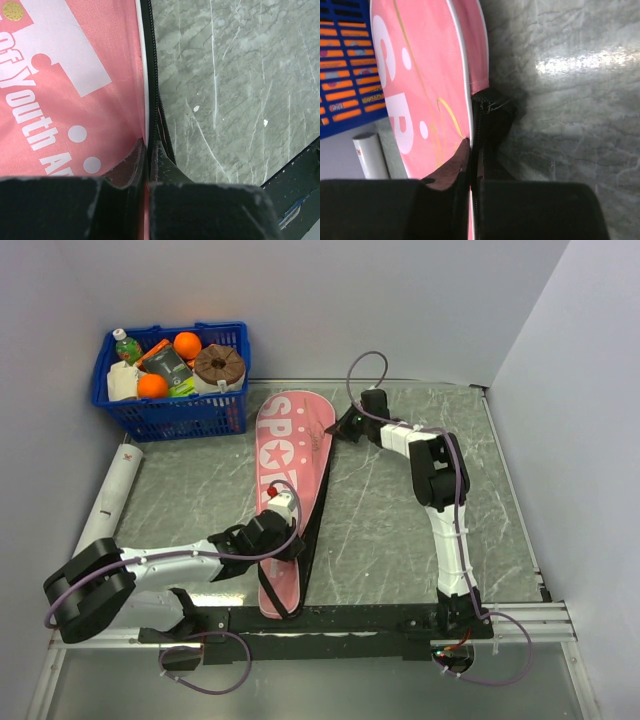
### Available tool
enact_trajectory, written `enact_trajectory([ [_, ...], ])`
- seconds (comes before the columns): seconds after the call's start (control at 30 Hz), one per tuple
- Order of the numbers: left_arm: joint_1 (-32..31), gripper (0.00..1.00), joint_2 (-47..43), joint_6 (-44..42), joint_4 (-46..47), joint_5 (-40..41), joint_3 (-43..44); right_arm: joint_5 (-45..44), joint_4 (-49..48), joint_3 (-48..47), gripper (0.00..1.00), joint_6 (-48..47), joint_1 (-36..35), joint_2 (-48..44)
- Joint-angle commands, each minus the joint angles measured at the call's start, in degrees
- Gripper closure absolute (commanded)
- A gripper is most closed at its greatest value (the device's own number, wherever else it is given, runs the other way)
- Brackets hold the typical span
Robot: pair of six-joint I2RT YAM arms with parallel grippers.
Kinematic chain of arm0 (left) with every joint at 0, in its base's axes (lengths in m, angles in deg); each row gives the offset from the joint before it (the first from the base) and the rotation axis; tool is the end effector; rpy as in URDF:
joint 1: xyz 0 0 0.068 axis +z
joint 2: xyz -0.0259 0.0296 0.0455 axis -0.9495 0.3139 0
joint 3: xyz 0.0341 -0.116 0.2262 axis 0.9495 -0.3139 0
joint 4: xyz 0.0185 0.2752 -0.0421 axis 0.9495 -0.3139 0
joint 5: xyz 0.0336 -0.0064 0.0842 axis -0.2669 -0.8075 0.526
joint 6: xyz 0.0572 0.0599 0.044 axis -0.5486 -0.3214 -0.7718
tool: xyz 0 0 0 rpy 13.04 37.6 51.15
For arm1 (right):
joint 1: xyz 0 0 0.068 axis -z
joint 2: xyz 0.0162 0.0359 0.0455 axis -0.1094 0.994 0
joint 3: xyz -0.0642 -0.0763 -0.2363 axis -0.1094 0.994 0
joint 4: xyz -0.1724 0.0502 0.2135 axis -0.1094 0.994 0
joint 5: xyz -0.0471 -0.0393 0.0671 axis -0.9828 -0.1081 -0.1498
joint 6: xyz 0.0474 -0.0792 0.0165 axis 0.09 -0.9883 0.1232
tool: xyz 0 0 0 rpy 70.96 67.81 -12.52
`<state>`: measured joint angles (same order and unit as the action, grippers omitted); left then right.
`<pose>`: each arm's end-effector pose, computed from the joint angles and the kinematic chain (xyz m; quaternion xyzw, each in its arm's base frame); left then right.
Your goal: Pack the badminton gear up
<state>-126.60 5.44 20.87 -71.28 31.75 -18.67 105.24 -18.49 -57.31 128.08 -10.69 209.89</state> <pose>0.1780 -0.2354 0.1052 0.0991 0.8887 -0.2870 0.3436 0.5356 0.1971 0.0810 0.1662 0.8606 0.3930 0.2778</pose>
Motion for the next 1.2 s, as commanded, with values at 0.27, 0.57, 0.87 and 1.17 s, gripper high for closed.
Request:
enact_trajectory([
  [0.27,-1.44,0.99,7.31,1.36,-10.25,-2.00,5.82,-15.26,-4.79,28.53,1.00,6.20,4.93,-19.00],
  [0.57,-1.97,0.89,-1.10,-0.14,-9.66,-8.14,11.02,-24.04,-6.55,49.23,1.00,14.82,8.71,-35.45],
  [0.87,-6.88,0.73,-10.35,3.73,-4.47,-21.93,10.41,-24.59,-0.22,47.92,1.00,15.18,9.59,-38.62],
  [1.17,-13.65,0.78,-4.40,6.36,-2.09,-20.81,7.42,-25.73,3.11,46.59,1.00,12.89,9.68,-41.34],
])
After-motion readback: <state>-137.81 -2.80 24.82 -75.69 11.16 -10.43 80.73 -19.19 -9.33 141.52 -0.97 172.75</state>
